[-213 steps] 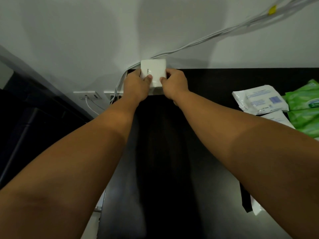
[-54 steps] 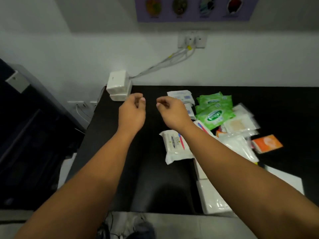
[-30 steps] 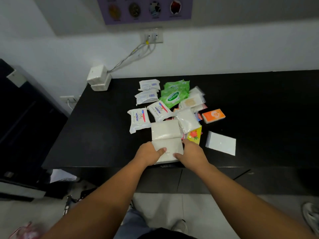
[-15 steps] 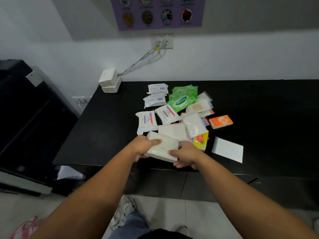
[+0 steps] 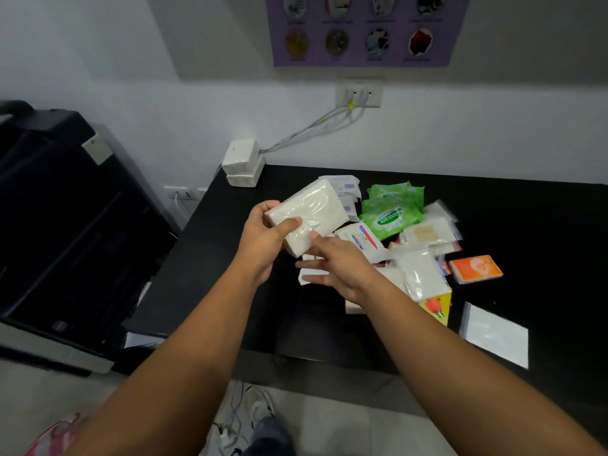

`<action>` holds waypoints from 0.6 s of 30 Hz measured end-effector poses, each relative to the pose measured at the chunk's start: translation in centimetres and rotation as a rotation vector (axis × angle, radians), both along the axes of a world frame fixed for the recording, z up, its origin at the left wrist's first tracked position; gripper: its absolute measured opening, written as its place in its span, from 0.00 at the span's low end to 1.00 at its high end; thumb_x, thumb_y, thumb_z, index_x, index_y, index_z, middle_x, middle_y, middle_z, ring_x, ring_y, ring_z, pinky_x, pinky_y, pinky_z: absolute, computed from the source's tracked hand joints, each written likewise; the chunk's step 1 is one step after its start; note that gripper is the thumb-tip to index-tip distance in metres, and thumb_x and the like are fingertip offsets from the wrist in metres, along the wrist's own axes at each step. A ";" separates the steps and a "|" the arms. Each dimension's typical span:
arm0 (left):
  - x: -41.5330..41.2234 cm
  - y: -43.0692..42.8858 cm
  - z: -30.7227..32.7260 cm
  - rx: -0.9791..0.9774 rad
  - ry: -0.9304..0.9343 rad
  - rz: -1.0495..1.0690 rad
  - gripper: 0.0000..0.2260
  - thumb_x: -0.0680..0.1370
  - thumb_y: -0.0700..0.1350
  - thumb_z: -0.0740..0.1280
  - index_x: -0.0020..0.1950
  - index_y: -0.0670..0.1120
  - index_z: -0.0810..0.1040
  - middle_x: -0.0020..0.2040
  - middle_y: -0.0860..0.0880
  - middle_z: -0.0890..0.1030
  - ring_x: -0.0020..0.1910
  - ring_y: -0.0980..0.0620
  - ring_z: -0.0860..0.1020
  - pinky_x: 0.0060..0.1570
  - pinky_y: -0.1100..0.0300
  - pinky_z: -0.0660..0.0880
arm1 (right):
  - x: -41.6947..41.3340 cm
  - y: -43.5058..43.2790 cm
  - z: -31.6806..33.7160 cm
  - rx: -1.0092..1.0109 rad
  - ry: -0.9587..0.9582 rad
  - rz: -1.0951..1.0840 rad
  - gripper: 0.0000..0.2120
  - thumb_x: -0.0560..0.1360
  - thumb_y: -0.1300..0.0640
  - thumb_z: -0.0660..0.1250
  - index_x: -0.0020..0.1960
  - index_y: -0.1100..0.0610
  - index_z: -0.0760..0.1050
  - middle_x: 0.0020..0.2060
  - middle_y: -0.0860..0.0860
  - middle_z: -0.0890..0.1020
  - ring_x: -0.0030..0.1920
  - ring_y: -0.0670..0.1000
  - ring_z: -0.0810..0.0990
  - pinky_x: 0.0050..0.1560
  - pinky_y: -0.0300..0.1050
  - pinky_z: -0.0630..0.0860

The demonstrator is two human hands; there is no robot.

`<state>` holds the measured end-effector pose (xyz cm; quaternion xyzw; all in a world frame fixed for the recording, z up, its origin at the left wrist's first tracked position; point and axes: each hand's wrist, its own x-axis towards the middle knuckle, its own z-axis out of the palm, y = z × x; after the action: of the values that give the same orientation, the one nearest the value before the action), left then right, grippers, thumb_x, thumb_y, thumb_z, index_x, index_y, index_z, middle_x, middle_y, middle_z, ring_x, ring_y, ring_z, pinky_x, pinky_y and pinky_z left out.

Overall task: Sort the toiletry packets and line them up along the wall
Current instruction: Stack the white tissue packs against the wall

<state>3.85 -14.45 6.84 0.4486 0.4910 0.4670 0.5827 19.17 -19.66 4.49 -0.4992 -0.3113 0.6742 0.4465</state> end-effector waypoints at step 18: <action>-12.3 27.9 -0.9 0.187 0.419 0.102 0.13 0.80 0.52 0.68 0.62 0.49 0.73 0.49 0.55 0.79 0.47 0.58 0.79 0.43 0.65 0.76 | -12.3 31.4 1.4 0.156 -0.410 -0.237 0.16 0.77 0.52 0.69 0.62 0.58 0.79 0.53 0.53 0.84 0.50 0.53 0.84 0.51 0.52 0.83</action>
<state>-8.43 13.48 5.99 0.5624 0.5779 0.4361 0.3995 6.90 11.79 5.87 -0.6224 -0.3858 0.4758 0.4872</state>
